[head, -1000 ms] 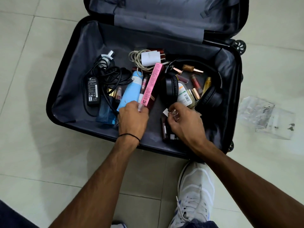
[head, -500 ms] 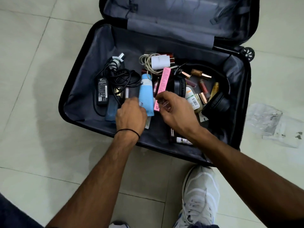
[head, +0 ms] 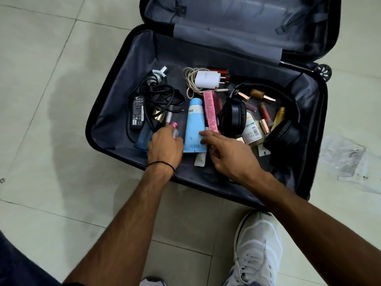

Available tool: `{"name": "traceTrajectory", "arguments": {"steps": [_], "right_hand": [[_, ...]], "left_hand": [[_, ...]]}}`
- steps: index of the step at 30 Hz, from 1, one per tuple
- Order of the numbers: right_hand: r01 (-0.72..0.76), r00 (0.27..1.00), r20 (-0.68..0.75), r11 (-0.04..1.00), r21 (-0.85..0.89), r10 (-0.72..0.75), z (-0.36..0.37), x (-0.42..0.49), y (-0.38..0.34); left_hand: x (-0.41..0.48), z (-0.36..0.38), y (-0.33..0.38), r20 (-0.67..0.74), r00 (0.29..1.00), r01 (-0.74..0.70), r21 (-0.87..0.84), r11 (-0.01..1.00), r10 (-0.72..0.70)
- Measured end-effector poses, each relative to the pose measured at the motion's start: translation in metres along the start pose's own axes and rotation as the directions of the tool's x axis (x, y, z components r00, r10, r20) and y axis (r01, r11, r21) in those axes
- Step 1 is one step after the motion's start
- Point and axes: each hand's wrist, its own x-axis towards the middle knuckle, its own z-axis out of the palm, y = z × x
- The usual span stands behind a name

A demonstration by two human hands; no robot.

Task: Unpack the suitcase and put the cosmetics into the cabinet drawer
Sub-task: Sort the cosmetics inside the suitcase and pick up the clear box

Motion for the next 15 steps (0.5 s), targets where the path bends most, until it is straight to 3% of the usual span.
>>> {"name": "traceTrajectory", "arguments": {"steps": [6,11,15], "right_hand": [[-0.027,1.0,-0.013,1.0,-0.007,0.026,0.004,0.0,0.0],[-0.04,0.999,-0.016,0.999,0.024,0.04,0.009,0.002,0.001],[-0.034,0.999,0.007,0.999,-0.002,0.034,0.01,0.004,0.001]], "left_hand": [[0.018,-0.019,-0.001,-0.052,0.991,0.12,-0.098,0.988,-0.126],[0.023,-0.02,0.008,-0.132,0.99,-0.014,0.212,0.977,0.043],[0.023,-0.013,0.011,-0.11,0.988,-0.064,0.327,0.943,0.106]]}}
